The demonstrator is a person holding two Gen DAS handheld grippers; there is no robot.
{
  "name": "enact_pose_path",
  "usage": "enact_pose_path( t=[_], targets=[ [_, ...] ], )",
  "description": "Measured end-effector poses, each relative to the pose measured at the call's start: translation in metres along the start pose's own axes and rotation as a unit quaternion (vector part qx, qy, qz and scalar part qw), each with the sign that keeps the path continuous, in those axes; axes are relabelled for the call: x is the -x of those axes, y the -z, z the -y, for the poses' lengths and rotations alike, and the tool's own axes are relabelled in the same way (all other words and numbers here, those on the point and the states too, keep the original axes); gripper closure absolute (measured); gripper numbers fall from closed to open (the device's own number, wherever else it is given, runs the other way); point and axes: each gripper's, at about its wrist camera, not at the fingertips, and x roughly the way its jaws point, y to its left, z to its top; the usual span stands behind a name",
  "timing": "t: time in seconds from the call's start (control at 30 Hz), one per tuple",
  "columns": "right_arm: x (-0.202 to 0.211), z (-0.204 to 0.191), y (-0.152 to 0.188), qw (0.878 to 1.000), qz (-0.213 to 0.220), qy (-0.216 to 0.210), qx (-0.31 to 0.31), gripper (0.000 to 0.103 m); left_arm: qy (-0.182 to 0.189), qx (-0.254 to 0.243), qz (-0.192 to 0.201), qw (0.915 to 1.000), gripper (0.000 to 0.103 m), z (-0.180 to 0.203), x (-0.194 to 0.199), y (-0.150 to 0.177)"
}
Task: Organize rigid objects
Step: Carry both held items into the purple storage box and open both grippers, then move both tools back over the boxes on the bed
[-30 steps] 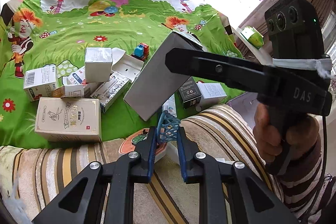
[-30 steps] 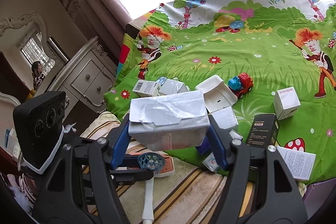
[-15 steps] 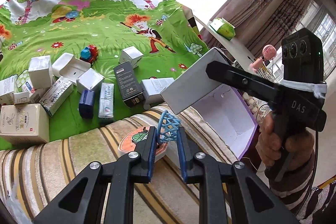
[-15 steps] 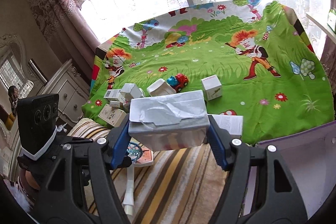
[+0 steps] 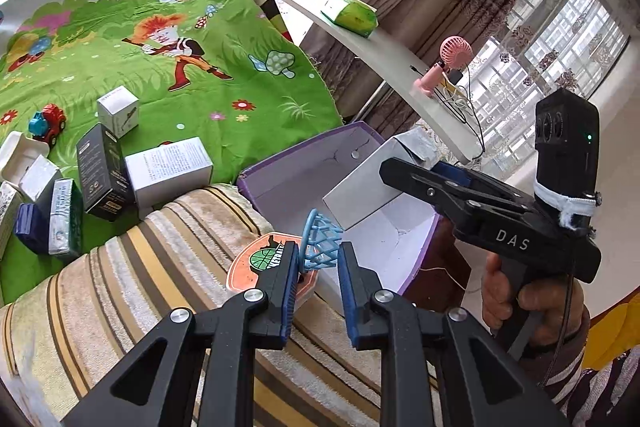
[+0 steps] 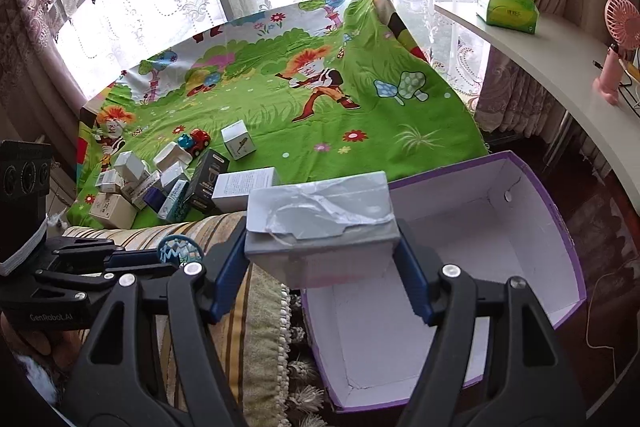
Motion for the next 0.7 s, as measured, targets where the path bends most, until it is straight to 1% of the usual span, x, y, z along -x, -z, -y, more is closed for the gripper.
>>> enact_pose_path(
  t=[0.03, 0.07, 0.1, 0.13, 0.2, 0.27, 0.43, 0.7],
  targets=[
    [0.0, 0.003, 0.001, 1.0, -0.003, 0.01, 0.0, 0.031, -0.005, -0.001, -0.003, 1.0, 0.067, 0.002, -0.002, 0.0],
    [0.0, 0.006, 0.002, 1.0, -0.005, 0.017, -0.001, 0.031, -0.009, -0.001, -0.004, 0.9999, 0.059, 0.002, -0.003, 0.001],
    [-0.001, 0.008, 0.002, 1.0, -0.006, 0.021, -0.004, 0.031, -0.01, 0.0, -0.001, 0.9999, 0.047, 0.001, -0.001, 0.002],
    [-0.002, 0.011, 0.003, 1.0, -0.006, 0.023, -0.01, 0.031, -0.011, 0.003, 0.003, 0.9999, 0.043, 0.0, 0.002, 0.003],
    [-0.003, 0.015, 0.004, 0.999, -0.007, 0.027, -0.02, 0.029, -0.015, 0.009, 0.009, 0.9998, 0.043, -0.004, 0.007, 0.003],
    [-0.002, 0.015, 0.004, 0.999, -0.002, 0.03, -0.026, 0.021, -0.023, 0.016, 0.017, 0.9995, 0.043, -0.009, 0.012, 0.004],
    [0.001, 0.012, 0.004, 0.999, 0.012, 0.034, -0.024, 0.019, -0.023, 0.036, 0.029, 0.9987, 0.043, -0.021, 0.022, 0.008],
    [-0.004, -0.001, 0.002, 0.999, 0.008, 0.03, -0.008, 0.019, -0.037, 0.069, 0.052, 0.9956, 0.043, -0.045, 0.044, 0.012]
  ],
)
